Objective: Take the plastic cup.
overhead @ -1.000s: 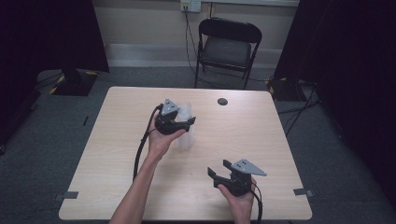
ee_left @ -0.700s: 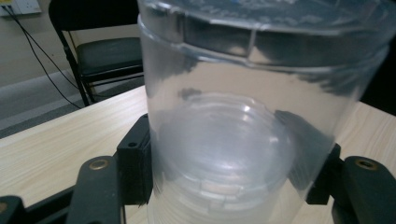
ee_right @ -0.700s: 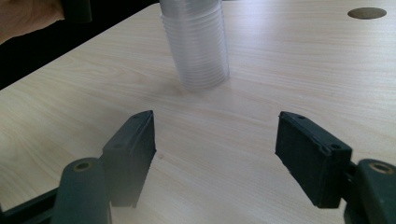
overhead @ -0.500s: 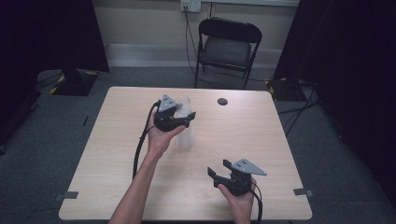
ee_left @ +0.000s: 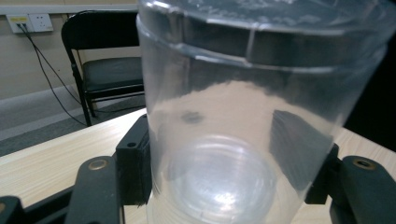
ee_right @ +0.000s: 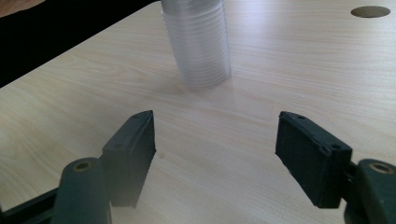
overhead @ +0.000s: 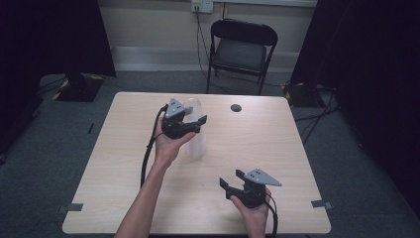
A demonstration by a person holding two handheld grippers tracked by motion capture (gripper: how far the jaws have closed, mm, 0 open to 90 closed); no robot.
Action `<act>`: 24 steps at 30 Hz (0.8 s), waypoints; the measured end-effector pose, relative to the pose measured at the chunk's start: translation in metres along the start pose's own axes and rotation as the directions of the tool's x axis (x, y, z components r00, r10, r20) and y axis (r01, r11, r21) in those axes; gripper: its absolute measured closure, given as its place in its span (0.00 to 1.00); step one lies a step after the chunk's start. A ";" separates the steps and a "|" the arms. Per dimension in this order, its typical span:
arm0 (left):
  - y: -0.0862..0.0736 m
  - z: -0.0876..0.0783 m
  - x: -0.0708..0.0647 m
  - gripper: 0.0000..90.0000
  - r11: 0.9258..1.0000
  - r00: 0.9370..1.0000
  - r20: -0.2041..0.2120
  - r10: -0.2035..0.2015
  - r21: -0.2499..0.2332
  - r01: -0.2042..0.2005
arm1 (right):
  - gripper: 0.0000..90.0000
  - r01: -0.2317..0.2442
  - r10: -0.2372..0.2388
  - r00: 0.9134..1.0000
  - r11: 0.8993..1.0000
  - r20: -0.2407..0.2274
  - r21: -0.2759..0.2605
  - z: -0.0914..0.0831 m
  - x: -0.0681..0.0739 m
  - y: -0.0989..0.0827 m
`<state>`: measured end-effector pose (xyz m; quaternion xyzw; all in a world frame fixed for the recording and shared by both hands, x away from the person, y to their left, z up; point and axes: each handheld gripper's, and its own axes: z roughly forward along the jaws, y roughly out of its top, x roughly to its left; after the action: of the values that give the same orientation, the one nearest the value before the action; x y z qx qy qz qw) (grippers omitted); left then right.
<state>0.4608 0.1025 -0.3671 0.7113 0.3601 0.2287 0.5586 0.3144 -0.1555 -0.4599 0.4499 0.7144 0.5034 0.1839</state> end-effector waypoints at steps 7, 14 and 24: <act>0.008 -0.005 -0.004 0.40 0.999 1.000 -0.006 0.019 -0.026 -0.019 | 0.32 0.000 0.000 1.000 1.000 -0.001 -0.001 0.000 -0.001 -0.001; 0.016 -0.017 -0.008 0.40 0.998 1.000 0.012 0.014 -0.060 -0.014 | 0.32 -0.001 0.001 1.000 1.000 0.000 -0.003 -0.001 -0.001 -0.001; 0.019 -0.042 -0.010 0.41 0.996 1.000 0.014 -0.023 -0.092 0.024 | 0.32 0.009 -0.009 1.000 1.000 -0.004 -0.002 0.000 0.001 -0.001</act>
<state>0.4285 0.1188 -0.3372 0.6821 0.3539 0.2338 0.5956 0.3135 -0.1543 -0.4607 0.4456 0.7163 0.5041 0.1851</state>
